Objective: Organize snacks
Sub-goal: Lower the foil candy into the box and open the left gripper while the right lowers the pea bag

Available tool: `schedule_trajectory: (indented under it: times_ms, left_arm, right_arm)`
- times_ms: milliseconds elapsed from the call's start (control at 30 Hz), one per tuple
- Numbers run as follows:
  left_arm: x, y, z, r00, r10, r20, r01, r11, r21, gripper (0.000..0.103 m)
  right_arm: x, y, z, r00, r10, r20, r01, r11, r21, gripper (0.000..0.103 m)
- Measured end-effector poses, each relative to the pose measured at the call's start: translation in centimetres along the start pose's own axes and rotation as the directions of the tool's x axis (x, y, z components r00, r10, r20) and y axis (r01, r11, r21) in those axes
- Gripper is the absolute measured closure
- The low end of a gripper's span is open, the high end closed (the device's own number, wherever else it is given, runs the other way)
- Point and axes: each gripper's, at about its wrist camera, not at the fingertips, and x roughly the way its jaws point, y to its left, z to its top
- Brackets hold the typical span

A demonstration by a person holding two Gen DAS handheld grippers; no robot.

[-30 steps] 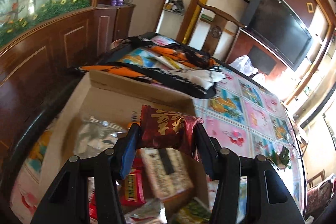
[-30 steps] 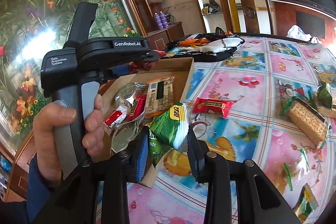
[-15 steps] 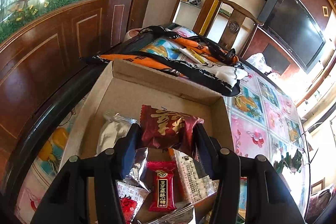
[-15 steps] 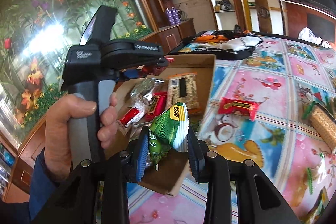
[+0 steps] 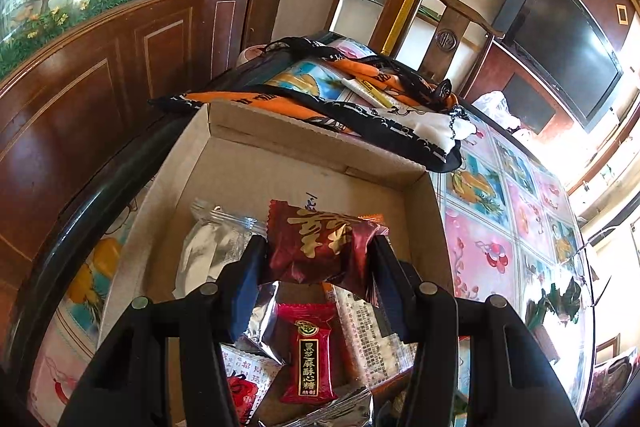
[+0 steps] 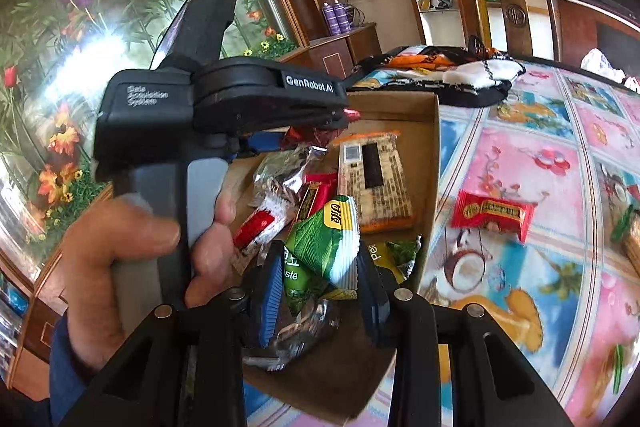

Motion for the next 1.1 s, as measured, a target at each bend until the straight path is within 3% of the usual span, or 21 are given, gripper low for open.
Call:
schedule_trajectory:
  times_ms: [733,1100]
  left_arm:
    - [0.1,0.4,-0.2,1.000,0.003,-0.007,-0.003,1.000,-0.016,0.045]
    - [-1.3,0.8,0.2,0.998,-0.017,0.067,0.021,0.998,-0.052,0.044]
  right_arm:
    - [0.5,-0.9,0.4,1.000,-0.010,-0.008,0.011,1.000,0.018,0.062]
    - [-0.7,-1.1,0.6,0.999,-0.020,0.034,0.019,0.999,0.037,0.059]
